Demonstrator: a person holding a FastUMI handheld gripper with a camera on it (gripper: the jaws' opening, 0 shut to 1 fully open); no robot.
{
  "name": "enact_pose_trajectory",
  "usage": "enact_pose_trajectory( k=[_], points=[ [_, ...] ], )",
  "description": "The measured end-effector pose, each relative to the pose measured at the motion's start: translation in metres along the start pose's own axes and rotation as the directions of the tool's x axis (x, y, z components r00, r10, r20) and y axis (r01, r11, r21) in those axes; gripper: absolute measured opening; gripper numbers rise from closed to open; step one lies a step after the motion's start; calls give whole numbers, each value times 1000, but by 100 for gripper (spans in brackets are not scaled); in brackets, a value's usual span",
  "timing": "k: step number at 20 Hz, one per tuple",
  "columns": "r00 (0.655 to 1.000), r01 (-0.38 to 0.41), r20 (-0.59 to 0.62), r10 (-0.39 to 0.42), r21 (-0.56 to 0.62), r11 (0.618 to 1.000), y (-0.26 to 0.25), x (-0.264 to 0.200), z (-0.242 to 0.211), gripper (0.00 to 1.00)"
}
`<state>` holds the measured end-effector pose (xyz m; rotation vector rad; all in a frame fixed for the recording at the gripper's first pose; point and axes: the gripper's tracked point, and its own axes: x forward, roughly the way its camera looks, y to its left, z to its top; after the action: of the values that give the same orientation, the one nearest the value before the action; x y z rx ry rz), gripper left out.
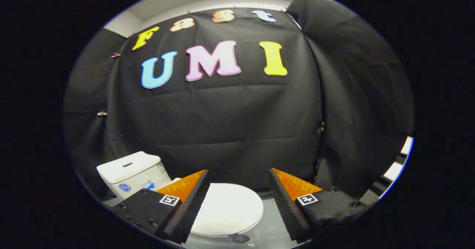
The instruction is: Open the toilet lid.
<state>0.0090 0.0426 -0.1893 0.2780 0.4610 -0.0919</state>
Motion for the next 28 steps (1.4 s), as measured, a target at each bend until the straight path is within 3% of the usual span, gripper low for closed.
enact_pose_trajectory(
  k=[2,3,5,8,10,12,15,19,21,24,28],
  points=[
    [986,57,-162,-30,168,984,-19,6,-46,98],
    [966,97,-256,-26,271,958,-24,4,-73,98],
    [927,208,-374,-25,460,863,-44,3,-117,99],
    [852,412,-522,-26,640,649,-64,1,-177,98],
    [791,495,-612,-1,638,589,-63,-5,-222,99],
    [765,528,-642,48,668,524,-53,-2,-240,99],
    [687,576,-715,129,644,504,-36,-11,-263,99],
    [693,562,-693,199,692,454,-20,-3,-262,94],
    [658,585,-741,133,615,530,-29,-8,-284,66],
    [667,551,-729,154,622,556,-33,-8,-283,22],
    [693,481,-697,182,636,604,-34,-4,-280,20]
  ],
)
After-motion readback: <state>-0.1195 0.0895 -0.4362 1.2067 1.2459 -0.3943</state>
